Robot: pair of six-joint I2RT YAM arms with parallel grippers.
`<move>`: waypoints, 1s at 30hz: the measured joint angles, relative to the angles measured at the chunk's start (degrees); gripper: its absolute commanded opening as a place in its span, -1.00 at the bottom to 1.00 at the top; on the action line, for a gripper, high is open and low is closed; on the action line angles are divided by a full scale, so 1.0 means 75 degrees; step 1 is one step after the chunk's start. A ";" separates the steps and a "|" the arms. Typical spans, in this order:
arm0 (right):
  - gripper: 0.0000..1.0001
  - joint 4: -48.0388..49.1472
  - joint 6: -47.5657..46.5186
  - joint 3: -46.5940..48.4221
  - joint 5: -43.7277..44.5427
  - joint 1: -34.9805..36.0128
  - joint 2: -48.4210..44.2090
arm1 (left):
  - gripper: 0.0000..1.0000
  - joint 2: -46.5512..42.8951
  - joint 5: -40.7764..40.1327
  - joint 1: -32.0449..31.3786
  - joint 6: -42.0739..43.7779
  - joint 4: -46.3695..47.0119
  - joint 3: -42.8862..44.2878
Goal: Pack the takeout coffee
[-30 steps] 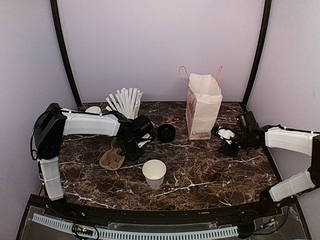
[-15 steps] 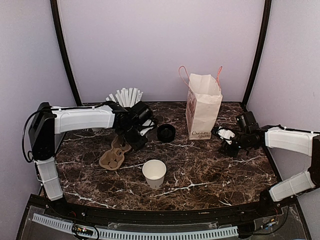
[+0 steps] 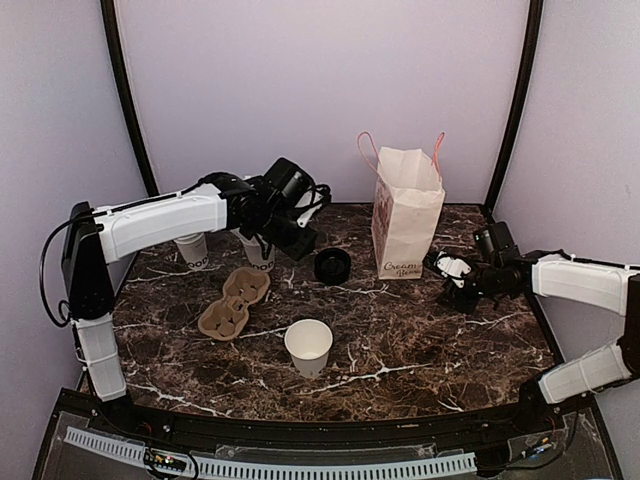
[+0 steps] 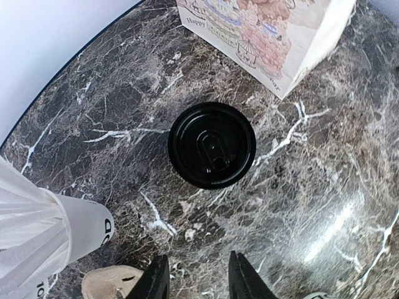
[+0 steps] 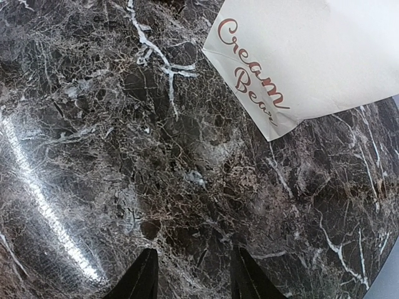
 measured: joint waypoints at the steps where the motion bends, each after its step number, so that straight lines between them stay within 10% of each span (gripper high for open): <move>1: -0.17 -0.0003 0.0000 0.0000 0.0000 0.0000 -0.0023 | -0.33 0.0111 0.0009 0.0000 -0.0099 -0.0003 0.0152; 30: -0.17 -0.0003 -0.0032 -0.0006 -0.0006 0.0067 -0.0286 | -0.22 0.2996 -0.0455 0.0192 -0.1990 -0.0501 0.2996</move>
